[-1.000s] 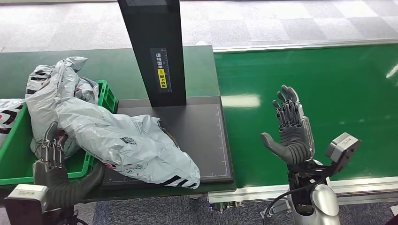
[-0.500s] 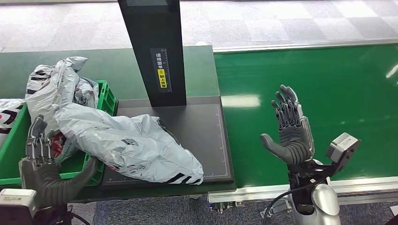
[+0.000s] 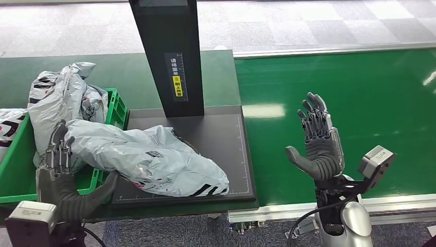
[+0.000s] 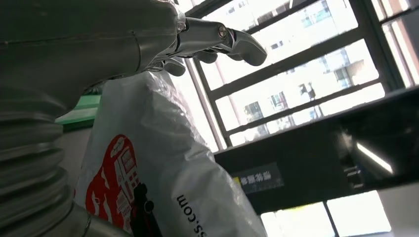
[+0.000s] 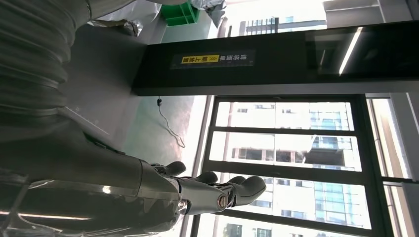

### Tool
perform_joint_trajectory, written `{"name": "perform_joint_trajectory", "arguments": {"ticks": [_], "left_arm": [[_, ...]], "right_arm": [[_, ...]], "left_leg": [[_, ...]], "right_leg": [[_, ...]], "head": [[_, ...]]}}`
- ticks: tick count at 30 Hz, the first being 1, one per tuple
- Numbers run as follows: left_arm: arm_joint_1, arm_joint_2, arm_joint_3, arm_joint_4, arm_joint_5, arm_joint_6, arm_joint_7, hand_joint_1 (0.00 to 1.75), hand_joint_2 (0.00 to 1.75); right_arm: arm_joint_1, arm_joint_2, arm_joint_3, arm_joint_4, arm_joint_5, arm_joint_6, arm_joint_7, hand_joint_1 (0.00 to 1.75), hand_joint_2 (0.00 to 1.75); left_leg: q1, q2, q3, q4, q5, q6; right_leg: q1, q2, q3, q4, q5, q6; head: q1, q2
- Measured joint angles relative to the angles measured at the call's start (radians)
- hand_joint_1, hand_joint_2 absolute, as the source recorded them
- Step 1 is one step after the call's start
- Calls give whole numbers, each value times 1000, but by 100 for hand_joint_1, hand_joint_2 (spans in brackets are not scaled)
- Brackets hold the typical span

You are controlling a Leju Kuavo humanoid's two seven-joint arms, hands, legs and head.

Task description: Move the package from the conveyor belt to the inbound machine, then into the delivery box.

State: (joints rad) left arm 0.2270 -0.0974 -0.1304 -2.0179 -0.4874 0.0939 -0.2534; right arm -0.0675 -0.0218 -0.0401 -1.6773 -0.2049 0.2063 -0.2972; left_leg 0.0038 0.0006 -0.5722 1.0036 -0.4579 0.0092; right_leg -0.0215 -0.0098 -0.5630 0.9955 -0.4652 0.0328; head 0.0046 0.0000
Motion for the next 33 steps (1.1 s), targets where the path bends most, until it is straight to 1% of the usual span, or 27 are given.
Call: {"name": "perform_joint_trajectory", "arguments": {"ticks": [3,8,9,12,13,18,19,20,21,22,23,24,25,33], "left_arm": [[-9,7,-37,23,-53,-24,26,0,175],[-20,18,-84,58,-94,-27,44,0,175],[-21,21,-91,62,-97,-26,45,16,175],[-25,29,-107,74,-111,-29,51,147,175],[-27,33,-112,78,-116,-33,52,175,175],[-37,50,-131,96,-129,-40,55,175,175],[-40,53,-135,99,-130,-40,55,153,175],[-43,56,-138,103,-131,-40,55,139,175],[-46,60,-141,108,-132,-40,54,136,175],[-49,63,-143,113,-132,-40,54,136,175],[-52,66,-144,118,-133,-40,53,158,175],[-55,69,-145,122,-133,-41,53,171,175],[-58,72,-146,126,-133,-42,52,175,175],[-76,85,-161,153,-139,-51,50,175,175]], "right_arm": [[-11,0,0,1,0,2,0,0,175],[-21,0,0,8,0,0,0,0,175],[-21,0,0,8,-1,-2,-1,0,175],[-21,0,0,8,-4,-3,-2,0,175],[-21,0,0,8,-6,-4,-3,0,175],[-21,0,0,8,-11,-12,-2,0,175],[-21,0,0,8,-11,-14,-2,0,175],[-21,0,0,8,-11,-16,-1,0,175],[-21,0,0,8,-11,-17,-1,0,175],[-21,0,0,8,-11,-18,-1,0,175],[-20,0,0,8,-11,-18,-1,0,175],[-20,0,0,8,-12,-18,-1,0,175],[-20,0,0,7,-12,-18,-1,0,175],[-20,1,-12,0,-14,-16,-2,0,175]], "left_leg": [[0,0,0,0,0,0],[0,0,0,0,0,0],[0,0,0,0,0,0],[0,0,0,0,0,0],[0,0,0,0,0,0],[0,0,0,0,0,0],[0,0,0,0,0,0],[0,0,0,0,0,0],[0,0,0,0,0,0],[0,0,0,0,0,0],[0,0,0,0,0,0],[0,0,0,0,0,0],[0,0,0,0,0,0],[0,0,0,0,0,0]], "right_leg": [[0,0,0,0,0,0],[0,0,0,0,0,0],[0,0,0,0,0,0],[0,0,0,0,0,0],[0,0,0,0,0,0],[0,0,0,0,0,0],[0,0,0,0,0,0],[0,0,0,0,0,0],[0,0,0,0,0,0],[0,0,0,0,0,0],[0,0,0,0,0,0],[0,0,0,0,0,0],[0,0,0,0,0,0],[0,0,0,0,0,0]], "head": [[0,0],[0,0],[0,0],[0,0],[0,0],[0,0],[0,0],[0,0],[0,0],[0,0],[0,0],[0,0],[0,0],[0,0]]}}
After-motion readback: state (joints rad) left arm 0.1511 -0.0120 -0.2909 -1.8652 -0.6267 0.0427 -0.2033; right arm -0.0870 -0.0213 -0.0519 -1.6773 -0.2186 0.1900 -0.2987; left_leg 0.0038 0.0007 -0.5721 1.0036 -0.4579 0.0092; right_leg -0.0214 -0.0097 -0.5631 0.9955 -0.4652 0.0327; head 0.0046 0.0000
